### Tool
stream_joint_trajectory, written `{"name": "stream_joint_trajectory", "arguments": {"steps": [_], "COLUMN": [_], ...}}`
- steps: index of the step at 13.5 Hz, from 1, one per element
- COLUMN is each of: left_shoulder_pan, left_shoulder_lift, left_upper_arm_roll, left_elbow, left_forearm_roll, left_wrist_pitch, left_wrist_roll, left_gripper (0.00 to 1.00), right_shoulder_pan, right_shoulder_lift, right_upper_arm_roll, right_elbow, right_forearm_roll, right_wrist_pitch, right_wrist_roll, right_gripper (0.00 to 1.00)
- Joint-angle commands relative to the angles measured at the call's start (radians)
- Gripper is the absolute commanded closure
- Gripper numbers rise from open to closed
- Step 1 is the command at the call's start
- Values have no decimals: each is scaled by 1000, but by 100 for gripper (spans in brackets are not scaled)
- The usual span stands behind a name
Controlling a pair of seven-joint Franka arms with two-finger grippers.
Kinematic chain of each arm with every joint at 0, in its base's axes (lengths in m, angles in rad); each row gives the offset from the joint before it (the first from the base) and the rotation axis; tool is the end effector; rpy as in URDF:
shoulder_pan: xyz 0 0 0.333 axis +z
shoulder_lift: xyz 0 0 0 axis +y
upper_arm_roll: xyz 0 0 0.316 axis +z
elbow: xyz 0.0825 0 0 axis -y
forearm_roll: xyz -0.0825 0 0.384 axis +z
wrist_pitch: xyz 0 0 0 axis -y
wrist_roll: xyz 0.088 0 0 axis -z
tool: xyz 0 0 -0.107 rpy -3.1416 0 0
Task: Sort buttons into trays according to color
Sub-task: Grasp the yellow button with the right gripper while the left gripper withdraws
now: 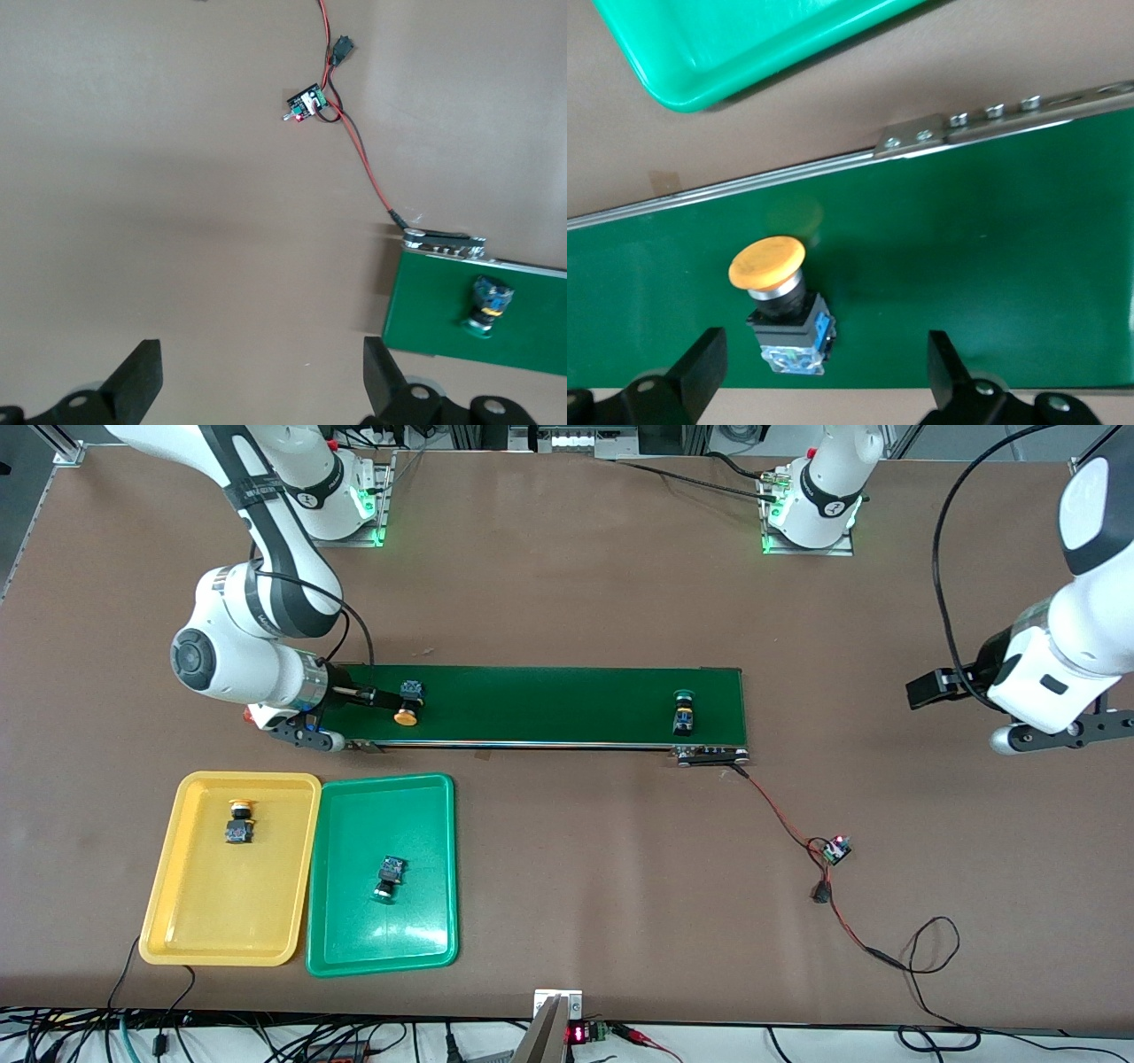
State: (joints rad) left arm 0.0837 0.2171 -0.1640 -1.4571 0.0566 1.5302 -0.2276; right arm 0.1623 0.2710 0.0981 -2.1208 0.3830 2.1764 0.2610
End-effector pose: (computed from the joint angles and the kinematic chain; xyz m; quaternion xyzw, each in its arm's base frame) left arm 0.6095 -0.0328 0.5493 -0.9948 -0.0732 0.0680 0.0213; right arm 0.5292 0.1553 0.2702 -0.9739 0.1251 0.1431 0.1243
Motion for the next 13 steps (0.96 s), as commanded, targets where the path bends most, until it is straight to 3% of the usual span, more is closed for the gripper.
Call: {"name": "stream_joint_trajectory", "arguments": {"steps": [1,5,8,13], "left_shoulder_pan": [48,50,114,119], "left_shoulder_lift": [28,24,13,-22], "left_upper_arm_roll": [0,8,-5,-6], "left_elbow": [27,30,66,37], "left_forearm_roll": [-76,-75,-83,-86], "left_wrist_pitch": [-10,-5,-2,16], "left_wrist_roll": [77,67,83,146], "left_gripper": [0,0,0,0], "right_shoulder_pan": [11,17,25,23], "right_shoulder_lift": [4,17,40,63], "right_upper_arm_roll": [6,6,6,6], "right_elbow": [-10,-10,-10,-10], "right_forearm_roll": [19,19,19,17], "right_wrist_pitch": [17,28,49,51], "right_wrist_roll": [10,10,9,-2], "right_gripper": [0,0,0,3]}}
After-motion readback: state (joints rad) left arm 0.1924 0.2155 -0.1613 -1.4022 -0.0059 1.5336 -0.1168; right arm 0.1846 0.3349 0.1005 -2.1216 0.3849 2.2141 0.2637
